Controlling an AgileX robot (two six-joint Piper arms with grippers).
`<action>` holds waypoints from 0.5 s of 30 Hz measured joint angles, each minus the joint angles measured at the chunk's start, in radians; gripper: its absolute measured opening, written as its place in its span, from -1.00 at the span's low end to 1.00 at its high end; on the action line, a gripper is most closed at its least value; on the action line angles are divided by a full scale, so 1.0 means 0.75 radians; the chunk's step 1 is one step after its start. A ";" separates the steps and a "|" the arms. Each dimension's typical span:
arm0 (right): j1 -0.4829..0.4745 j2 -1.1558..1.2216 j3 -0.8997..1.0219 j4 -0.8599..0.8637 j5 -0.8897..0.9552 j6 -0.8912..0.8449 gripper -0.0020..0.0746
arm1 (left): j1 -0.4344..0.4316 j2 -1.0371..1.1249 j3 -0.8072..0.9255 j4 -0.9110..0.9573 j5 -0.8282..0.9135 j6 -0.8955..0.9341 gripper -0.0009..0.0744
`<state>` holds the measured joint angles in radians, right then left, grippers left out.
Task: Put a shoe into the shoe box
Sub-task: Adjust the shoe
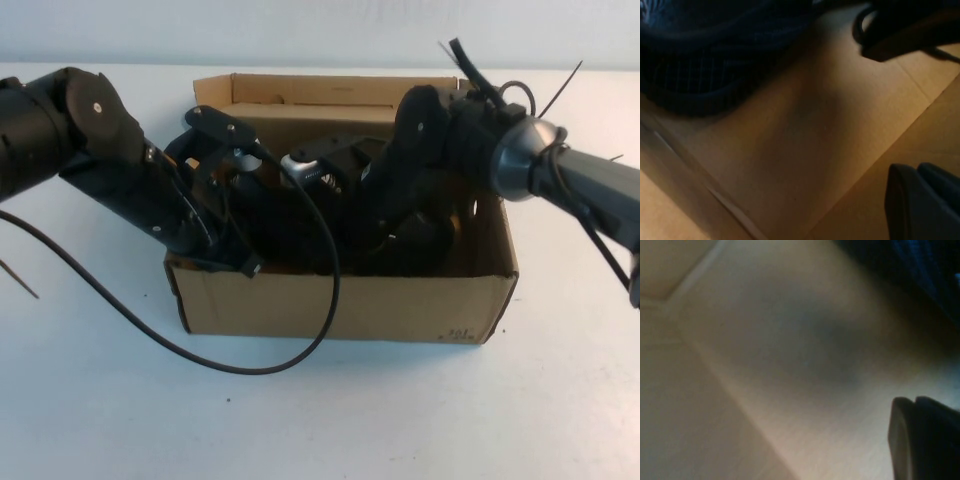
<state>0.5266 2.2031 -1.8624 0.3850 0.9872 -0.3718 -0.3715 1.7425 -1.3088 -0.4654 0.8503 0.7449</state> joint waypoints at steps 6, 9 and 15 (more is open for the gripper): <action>0.003 0.026 0.000 -0.002 -0.167 0.066 -0.99 | 0.000 0.002 0.000 0.005 0.018 -0.003 -0.98; 0.009 0.028 0.000 -0.038 -0.233 0.127 -0.99 | 0.000 0.002 0.000 0.005 0.027 -0.006 -0.98; 0.015 0.028 0.000 -0.144 -0.287 0.244 -0.99 | 0.000 0.002 0.000 0.005 0.033 -0.004 -0.98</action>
<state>0.5377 2.2240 -1.8624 0.2773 0.7719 -0.1886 -0.3715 1.7440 -1.3088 -0.4616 0.8748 0.7422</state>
